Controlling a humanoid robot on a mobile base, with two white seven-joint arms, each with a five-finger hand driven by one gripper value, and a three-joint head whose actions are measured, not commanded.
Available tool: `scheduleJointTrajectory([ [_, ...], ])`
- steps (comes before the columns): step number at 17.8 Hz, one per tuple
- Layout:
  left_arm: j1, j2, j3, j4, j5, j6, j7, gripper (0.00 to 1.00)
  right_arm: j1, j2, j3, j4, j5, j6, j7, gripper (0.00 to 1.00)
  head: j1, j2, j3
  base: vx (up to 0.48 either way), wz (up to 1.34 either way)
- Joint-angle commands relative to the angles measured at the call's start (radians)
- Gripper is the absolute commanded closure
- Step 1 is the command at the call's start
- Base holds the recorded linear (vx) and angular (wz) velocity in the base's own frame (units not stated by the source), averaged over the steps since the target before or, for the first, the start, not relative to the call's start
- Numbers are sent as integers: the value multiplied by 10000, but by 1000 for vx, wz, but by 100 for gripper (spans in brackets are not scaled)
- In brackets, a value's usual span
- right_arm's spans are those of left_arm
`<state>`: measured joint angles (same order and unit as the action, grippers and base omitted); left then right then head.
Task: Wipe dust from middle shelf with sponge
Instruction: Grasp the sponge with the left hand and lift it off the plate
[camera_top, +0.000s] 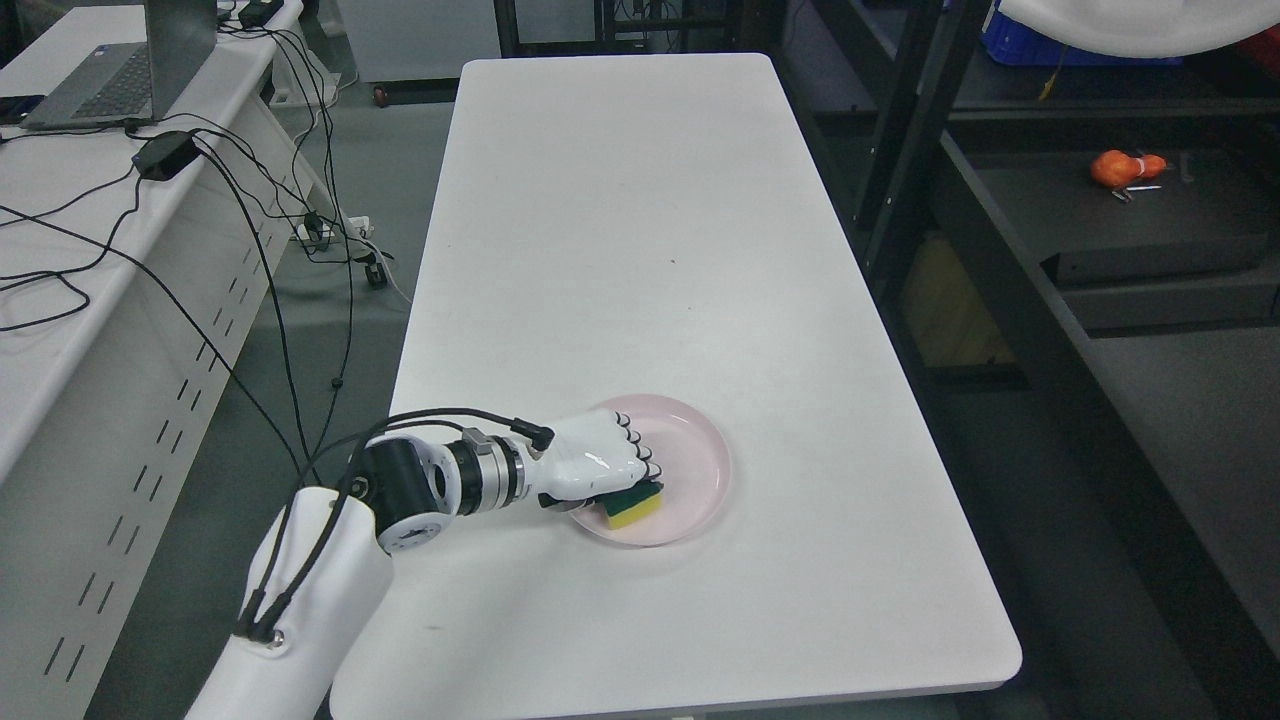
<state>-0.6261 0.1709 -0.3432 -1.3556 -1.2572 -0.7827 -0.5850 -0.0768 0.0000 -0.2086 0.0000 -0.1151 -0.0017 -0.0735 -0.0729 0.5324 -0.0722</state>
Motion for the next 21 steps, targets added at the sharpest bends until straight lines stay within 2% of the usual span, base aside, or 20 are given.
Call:
scheduleJointTrajectory([
  [1, -13, -496, 1038, 57, 101, 19, -9, 60, 1, -175, 0, -174, 0, 722, 14, 0, 0, 0, 0, 0, 0],
  [4, -90, -803, 1635, -35, 451, 4, 6, 69, 1, -175, 0, -174, 0, 722, 14, 0, 0, 0, 0, 0, 0],
  [10, -290, -789, 2679, -311, 1343, -27, 67, 87, 1, -175, 0, -174, 0, 722, 14, 0, 0, 0, 0, 0, 0],
  [12, -335, -865, 3230, -434, 1343, -27, 98, 88, 1, -175, 0, -174, 0, 722, 14, 0, 0, 0, 0, 0, 0],
  [16, -275, -1264, 4503, -726, 1343, 33, 144, 84, 1, -175, 0, -174, 0, 722, 14, 0, 0, 0, 0, 0, 0],
  [18, -91, -1534, 4965, -726, 1877, 4, 144, 89, 1, -175, 0, -174, 0, 722, 14, 0, 0, 0, 0, 0, 0],
  [20, -90, -1534, 5012, -756, 2261, -27, 159, 100, 1, -175, 0, -174, 0, 722, 14, 0, 0, 0, 0, -8, 0],
  [21, -90, -1534, 5027, -787, 2400, -27, 144, 100, 1, -175, 0, -174, 0, 722, 14, 0, 0, 0, 0, -15, -1],
])
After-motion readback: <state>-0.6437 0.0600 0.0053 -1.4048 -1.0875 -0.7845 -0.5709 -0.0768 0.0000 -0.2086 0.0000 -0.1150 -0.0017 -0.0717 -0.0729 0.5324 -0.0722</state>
